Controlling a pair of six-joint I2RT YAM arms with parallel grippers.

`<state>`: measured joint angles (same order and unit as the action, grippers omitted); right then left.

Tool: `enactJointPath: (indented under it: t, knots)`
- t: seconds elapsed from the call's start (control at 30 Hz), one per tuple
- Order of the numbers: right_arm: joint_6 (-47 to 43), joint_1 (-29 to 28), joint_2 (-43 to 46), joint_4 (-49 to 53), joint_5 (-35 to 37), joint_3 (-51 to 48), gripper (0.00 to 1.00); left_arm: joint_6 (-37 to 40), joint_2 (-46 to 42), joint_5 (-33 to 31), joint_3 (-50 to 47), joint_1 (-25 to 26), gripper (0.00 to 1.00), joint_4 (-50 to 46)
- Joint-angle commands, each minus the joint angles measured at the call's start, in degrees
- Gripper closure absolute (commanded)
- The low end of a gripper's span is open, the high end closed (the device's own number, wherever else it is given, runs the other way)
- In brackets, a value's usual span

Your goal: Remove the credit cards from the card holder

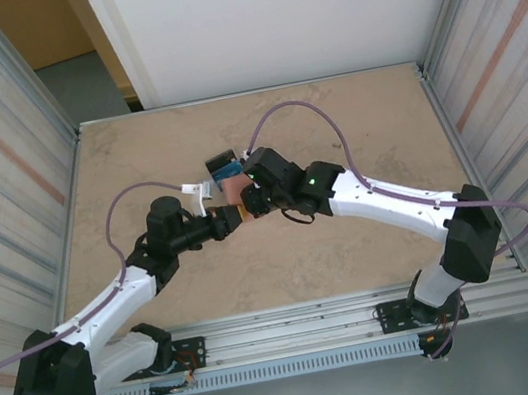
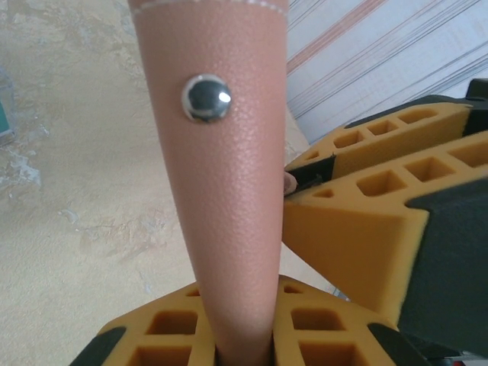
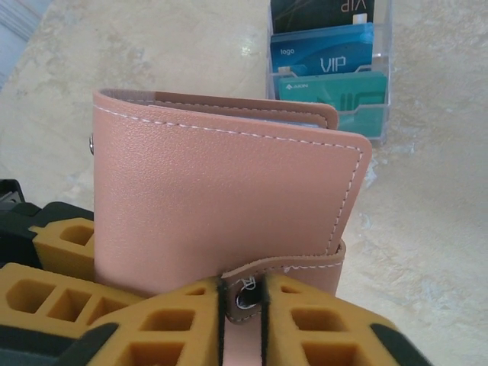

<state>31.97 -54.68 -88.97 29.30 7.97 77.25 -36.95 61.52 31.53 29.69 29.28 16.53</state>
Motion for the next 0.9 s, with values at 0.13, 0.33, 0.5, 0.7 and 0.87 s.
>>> enactJointPath:
  t: [0.13, 0.33, 0.5, 0.7, 0.87]
  knots:
    - [0.03, 0.51, 0.79, 1.11, 3.76, -0.09, 0.96, -0.14, -0.96, -0.03, 2.04, 0.18, 1.0, 3.05]
    - [0.89, 1.4, 2.53, 0.42, 4.07, -1.79, 1.0, -0.02, -1.84, -0.39, 1.59, 0.17, 1.0, 2.84]
    - [1.08, 1.76, 4.45, -1.19, 3.72, -3.83, 1.0, 0.21, -2.2, -0.45, 1.49, 0.17, 1.0, 2.35]
    - [1.04, 2.07, 7.73, -3.07, 5.29, -7.06, 0.9, 0.56, -2.53, -0.51, 1.4, 0.16, 1.0, 2.04]
    - [1.64, 4.34, 10.48, -8.9, 0.63, -12.29, 0.77, 1.08, -3.2, 1.52, 1.79, 0.09, 1.0, 2.47]
